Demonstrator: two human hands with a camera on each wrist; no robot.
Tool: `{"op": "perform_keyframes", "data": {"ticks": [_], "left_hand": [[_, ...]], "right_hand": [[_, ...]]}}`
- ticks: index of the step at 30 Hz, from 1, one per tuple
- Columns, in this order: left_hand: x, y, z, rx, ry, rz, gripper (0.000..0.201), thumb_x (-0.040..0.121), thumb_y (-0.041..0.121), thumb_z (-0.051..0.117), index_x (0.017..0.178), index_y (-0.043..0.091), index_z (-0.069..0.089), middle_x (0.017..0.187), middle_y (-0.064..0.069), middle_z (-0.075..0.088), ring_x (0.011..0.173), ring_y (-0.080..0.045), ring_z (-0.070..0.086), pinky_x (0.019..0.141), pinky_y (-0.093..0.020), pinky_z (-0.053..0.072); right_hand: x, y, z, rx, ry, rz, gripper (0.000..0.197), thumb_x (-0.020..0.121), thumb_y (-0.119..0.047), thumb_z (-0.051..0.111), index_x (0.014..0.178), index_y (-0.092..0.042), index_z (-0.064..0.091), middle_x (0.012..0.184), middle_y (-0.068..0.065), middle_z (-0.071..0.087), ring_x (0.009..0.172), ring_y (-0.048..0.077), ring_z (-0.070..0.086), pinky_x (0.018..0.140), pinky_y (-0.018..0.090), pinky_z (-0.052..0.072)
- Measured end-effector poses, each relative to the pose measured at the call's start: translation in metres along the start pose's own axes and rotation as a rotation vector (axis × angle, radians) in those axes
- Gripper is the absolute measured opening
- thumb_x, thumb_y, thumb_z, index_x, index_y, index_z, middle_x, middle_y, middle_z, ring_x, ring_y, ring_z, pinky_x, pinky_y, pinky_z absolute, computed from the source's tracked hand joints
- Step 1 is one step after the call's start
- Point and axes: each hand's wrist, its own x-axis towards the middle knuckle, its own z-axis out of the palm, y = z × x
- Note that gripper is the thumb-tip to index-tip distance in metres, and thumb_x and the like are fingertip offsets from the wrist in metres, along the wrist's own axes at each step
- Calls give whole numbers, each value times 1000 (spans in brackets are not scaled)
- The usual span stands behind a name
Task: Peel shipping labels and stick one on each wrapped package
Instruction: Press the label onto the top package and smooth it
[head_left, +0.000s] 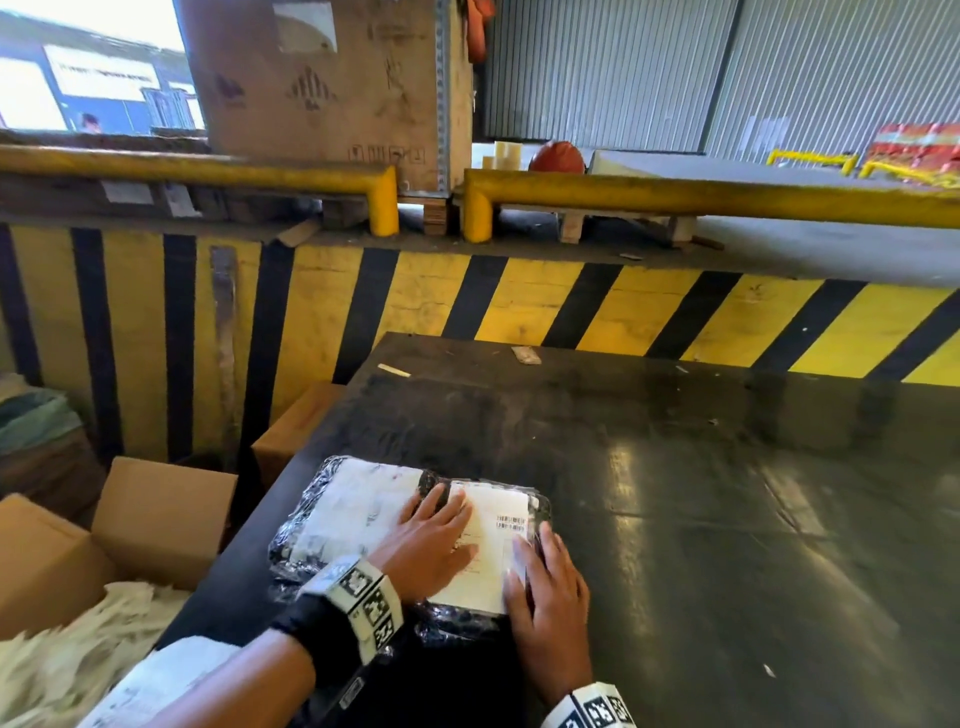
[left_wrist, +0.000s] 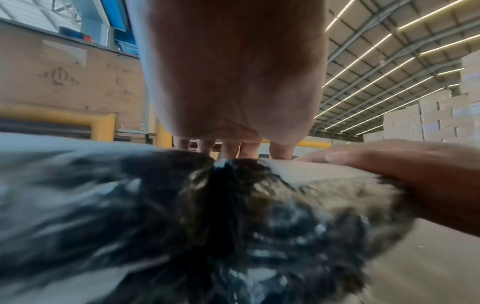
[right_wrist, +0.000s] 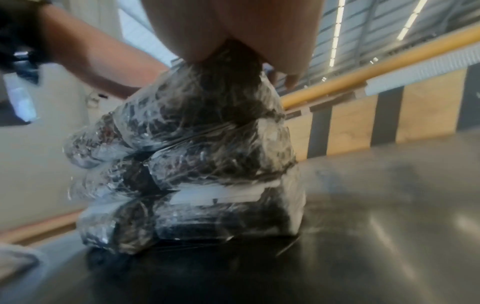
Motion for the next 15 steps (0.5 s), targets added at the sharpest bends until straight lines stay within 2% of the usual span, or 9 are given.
{"op": "perform_keyframes", "data": {"ticks": [2, 3, 5, 7, 8, 9, 11, 15], "left_hand": [[-20, -5, 20, 26, 112, 3, 79, 88, 66, 1, 151, 20, 15, 157, 3, -3, 144, -22, -17, 119, -41, -11], [-31, -5, 29, 72, 209, -4, 79, 90, 65, 0, 149, 20, 23, 157, -2, 6, 145, -25, -12, 117, -44, -7], [-47, -1, 46, 78, 201, -62, 71, 94, 63, 15, 140, 17, 43, 151, -15, 34, 144, -31, 10, 112, -52, 7], [-51, 2, 58, 59, 205, -88, 69, 93, 64, 21, 139, 18, 45, 148, -24, 36, 143, -35, 16, 112, -56, 8], [-50, 3, 61, 52, 218, -92, 69, 93, 64, 20, 140, 19, 43, 148, -25, 35, 143, -36, 14, 112, -57, 7], [-51, 6, 62, 50, 241, -97, 69, 94, 64, 19, 140, 20, 43, 148, -26, 35, 143, -36, 13, 112, -58, 7], [-50, 10, 64, 37, 247, -110, 68, 93, 64, 19, 140, 21, 44, 146, -25, 37, 143, -34, 12, 112, -57, 5], [-58, 19, 65, -64, 214, -102, 68, 94, 63, 16, 142, 21, 40, 147, -21, 38, 143, -30, 11, 113, -54, 3]], "right_hand": [[-7, -6, -5, 32, -53, 163, 79, 77, -73, 12, 146, -37, 25, 159, -1, 9, 146, 16, 10, 115, 34, 6], [-9, -8, -8, 46, -92, 218, 78, 77, -74, 12, 147, -40, 17, 159, 0, 11, 146, 16, 12, 116, 36, 6], [-13, -12, -16, 49, -147, 247, 74, 78, -75, 10, 146, -46, 5, 152, 1, 35, 139, 18, 32, 114, 40, 18], [-15, -14, -19, 3, -175, 223, 72, 75, -78, 3, 140, -50, -9, 130, 0, 61, 116, 21, 58, 106, 40, 37], [-15, -15, -20, -20, -192, 224, 70, 75, -78, 3, 138, -53, -12, 121, 1, 66, 107, 23, 63, 100, 40, 43], [-18, -15, -22, -30, -211, 249, 68, 77, -78, 5, 139, -54, -11, 118, 3, 68, 104, 26, 64, 96, 40, 46], [-16, -15, -25, -2, -222, 287, 64, 86, -71, 18, 144, -51, -2, 123, 5, 64, 107, 28, 62, 92, 38, 47], [-20, -17, -33, 172, -222, 334, 62, 93, -57, 36, 147, -44, 8, 137, 4, 55, 120, 25, 56, 103, 38, 42]]}}
